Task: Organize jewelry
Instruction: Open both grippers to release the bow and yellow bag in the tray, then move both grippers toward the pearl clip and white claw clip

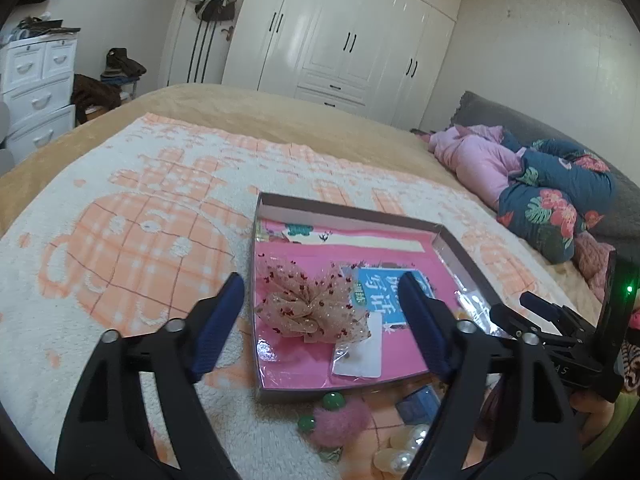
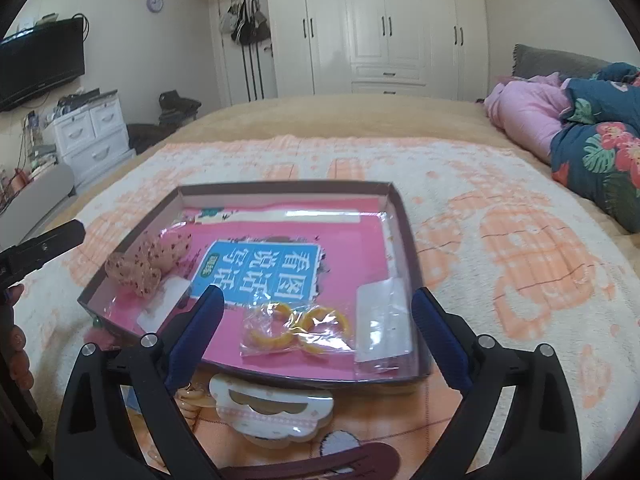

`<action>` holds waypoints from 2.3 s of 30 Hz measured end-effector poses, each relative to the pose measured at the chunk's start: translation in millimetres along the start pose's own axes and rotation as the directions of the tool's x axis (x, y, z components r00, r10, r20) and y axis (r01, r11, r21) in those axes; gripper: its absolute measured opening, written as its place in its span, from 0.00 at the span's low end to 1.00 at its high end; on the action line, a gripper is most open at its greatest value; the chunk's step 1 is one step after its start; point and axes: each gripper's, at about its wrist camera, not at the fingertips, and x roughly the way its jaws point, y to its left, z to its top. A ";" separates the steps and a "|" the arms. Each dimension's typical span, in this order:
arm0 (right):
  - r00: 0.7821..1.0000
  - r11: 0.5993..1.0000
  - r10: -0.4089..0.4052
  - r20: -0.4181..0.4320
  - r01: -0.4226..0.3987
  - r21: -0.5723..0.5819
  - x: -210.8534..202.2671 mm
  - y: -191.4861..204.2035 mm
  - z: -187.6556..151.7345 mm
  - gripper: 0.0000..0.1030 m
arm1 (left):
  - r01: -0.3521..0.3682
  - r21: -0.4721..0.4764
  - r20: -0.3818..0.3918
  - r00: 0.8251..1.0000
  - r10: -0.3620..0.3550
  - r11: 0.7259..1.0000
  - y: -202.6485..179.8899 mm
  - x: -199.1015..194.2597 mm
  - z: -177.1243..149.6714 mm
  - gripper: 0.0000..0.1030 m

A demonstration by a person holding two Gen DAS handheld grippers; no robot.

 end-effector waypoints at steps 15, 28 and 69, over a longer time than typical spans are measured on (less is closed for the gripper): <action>0.995 1.000 0.006 0.101 -0.006 -0.001 -41.3 -2.6 5.4 0.92 | -0.006 -0.005 0.071 0.997 0.006 1.000 -7.7 -34.3 -0.2 0.89; 0.988 0.999 0.041 0.151 -0.039 -0.019 -74.7 4.0 6.5 0.92 | -0.011 0.018 0.096 0.995 0.009 1.000 -14.1 -60.8 -4.3 0.89; 0.993 0.987 0.104 0.063 -0.095 -0.129 -108.3 10.6 -54.6 0.92 | 0.031 0.156 -0.022 0.999 -0.027 0.987 -39.8 -80.5 -61.6 0.89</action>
